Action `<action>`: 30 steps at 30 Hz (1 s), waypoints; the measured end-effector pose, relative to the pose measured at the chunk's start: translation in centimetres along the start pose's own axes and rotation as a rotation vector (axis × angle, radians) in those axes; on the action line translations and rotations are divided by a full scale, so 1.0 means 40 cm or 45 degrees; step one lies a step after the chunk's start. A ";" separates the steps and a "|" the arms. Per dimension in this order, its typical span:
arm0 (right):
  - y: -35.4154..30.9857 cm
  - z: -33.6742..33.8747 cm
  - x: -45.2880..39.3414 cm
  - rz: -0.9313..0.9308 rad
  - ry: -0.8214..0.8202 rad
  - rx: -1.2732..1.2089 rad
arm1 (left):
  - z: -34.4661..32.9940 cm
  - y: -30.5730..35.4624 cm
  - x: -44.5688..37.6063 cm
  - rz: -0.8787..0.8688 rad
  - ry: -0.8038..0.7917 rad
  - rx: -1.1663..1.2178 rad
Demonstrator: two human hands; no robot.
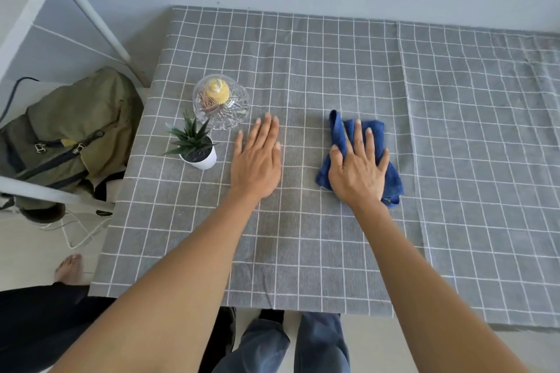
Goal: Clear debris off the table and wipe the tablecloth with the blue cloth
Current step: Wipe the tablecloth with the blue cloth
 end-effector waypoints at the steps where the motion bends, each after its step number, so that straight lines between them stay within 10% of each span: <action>1: -0.003 -0.001 -0.001 -0.004 0.004 -0.002 | -0.004 -0.010 0.002 0.017 0.026 -0.006; 9: -0.098 -0.013 -0.005 0.313 -0.057 0.083 | -0.011 -0.018 0.004 0.027 0.119 -0.019; 16: 0.052 0.058 -0.065 -0.148 0.008 -0.073 | -0.011 -0.017 0.006 0.034 0.117 -0.032; 25: -0.102 0.002 -0.048 0.259 -0.037 0.052 | -0.013 -0.014 0.008 0.045 0.137 -0.032; 30: 0.078 0.067 -0.077 0.008 0.013 0.013 | -0.012 -0.017 0.007 0.044 0.110 -0.037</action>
Point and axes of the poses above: each hand's wrist, its own x-axis away from the middle knuckle, its own z-axis out of the back of the hand, y = z × x, the point moved 1 cm from there along -x, towards the middle knuckle, and after that the axes turned 14 degrees about -y, right-handed, at the moved point
